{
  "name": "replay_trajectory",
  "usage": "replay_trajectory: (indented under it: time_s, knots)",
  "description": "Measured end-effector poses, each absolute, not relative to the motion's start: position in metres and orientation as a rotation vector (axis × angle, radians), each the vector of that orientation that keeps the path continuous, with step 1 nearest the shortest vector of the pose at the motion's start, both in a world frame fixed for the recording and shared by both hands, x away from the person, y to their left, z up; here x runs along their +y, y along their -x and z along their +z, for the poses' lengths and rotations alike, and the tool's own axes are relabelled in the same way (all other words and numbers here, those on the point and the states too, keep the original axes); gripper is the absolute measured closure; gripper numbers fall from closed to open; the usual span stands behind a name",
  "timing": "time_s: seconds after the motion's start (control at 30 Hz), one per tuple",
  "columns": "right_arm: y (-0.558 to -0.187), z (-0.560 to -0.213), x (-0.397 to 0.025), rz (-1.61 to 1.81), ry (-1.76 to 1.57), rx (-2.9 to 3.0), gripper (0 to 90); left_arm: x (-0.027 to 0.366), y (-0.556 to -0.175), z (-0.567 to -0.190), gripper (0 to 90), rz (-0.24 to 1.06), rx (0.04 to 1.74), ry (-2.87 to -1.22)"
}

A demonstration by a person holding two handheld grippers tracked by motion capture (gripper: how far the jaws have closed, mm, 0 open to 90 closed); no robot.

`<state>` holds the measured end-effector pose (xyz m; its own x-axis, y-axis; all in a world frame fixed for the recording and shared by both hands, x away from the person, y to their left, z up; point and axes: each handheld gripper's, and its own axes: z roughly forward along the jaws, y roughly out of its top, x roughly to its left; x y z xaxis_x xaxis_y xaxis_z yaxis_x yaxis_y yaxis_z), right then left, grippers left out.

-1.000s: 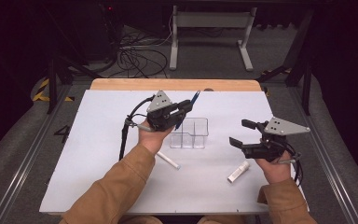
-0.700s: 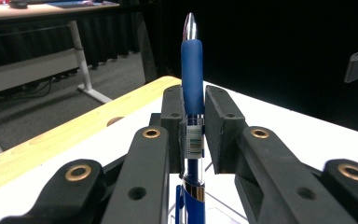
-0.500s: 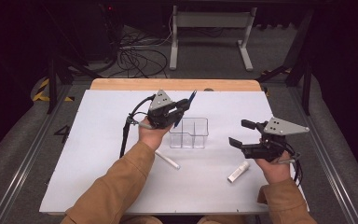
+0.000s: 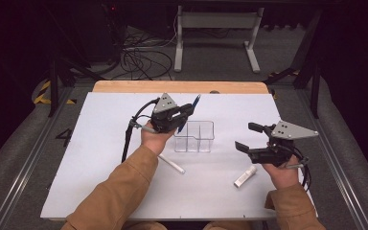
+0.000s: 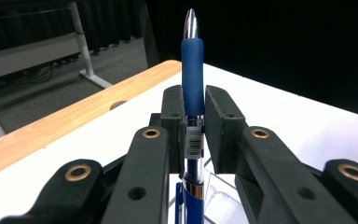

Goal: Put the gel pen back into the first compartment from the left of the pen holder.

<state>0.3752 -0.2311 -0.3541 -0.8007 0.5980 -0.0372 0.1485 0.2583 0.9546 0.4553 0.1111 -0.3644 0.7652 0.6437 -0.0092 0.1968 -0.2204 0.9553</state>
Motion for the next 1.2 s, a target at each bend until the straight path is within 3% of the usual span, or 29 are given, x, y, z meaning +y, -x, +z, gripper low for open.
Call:
replay_trajectory:
  time_s: [0.17,0.27,0.4,0.57,1.2]
  knots:
    - [-0.374,-0.354,-0.232,1.563,-0.681,2.137,13.8,0.112,-0.455,-0.364,76.4,0.452,0.662,-1.783]
    - [-0.375,-0.355,-0.231,1.571,-0.685,2.139,9.9,0.115,-0.453,-0.361,55.9,0.421,0.672,-1.772]
    - [-0.375,-0.356,-0.227,1.566,-0.679,2.134,3.0,0.123,-0.443,-0.355,45.8,0.449,0.647,-1.794]
    - [-0.374,-0.355,-0.224,1.575,-0.676,2.105,1.1,0.137,-0.423,-0.344,33.4,0.509,0.59,-1.833]
    - [-0.366,-0.351,-0.218,1.592,-0.682,2.127,0.3,0.174,-0.382,-0.336,12.5,0.496,0.587,-1.844]
